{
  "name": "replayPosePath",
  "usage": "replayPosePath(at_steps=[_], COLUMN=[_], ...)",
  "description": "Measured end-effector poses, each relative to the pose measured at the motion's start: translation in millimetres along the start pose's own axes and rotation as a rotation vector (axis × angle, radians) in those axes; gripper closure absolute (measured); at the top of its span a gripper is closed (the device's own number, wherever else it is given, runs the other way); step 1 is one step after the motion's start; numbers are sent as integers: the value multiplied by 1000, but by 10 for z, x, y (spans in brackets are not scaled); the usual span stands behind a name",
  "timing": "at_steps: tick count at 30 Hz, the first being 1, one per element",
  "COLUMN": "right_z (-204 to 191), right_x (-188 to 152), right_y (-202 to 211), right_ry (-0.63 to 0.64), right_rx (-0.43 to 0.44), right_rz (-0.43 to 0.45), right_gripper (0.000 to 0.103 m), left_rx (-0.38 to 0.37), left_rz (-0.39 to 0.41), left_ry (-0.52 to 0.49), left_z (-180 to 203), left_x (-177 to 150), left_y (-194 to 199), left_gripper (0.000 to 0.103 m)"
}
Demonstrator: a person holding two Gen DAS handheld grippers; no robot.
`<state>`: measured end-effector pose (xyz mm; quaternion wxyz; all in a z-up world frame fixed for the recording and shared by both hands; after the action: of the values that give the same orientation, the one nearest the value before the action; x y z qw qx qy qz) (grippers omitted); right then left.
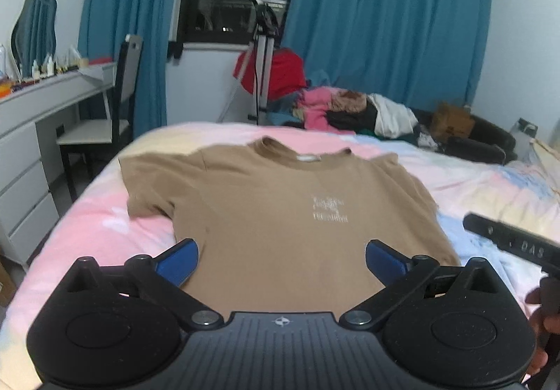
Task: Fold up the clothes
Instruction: 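Move the right gripper toward the side edge of the tan shirt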
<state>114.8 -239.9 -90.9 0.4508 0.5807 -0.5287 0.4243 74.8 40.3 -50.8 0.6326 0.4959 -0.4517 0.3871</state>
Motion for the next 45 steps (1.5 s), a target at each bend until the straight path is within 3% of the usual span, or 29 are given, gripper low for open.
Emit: replayPosePath(at_steps=[2,11,45], right_z=[-3,119,638], right_x=[1,-37,-197], right_y=[1,-74,-556], right_ry=[1,-59,-203], right_rx=[-5,-39,-172], right_rz=[2,-19,-42], right_gripper=[20,20,21], left_rx=[5,26,21], left_rz=[-5,-30,-65], left_ry=[-9,-47,0], left_z=[6,31,0], left_x=[-27,-145,-277], left_y=[-12,-64,-140], left_gripper=[0,0,0])
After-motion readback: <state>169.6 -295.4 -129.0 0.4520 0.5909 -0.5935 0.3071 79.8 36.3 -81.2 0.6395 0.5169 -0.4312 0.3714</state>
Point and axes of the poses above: each gripper's, at about its wrist camera, not at the fingertips, and y roughly against the way its jaws point, z to its right, x to its top, the point moved 3 cm from there along -y, roughly the way its jaws point, and after that the axes turned 14 degrees about z, right-handed, at the moved point
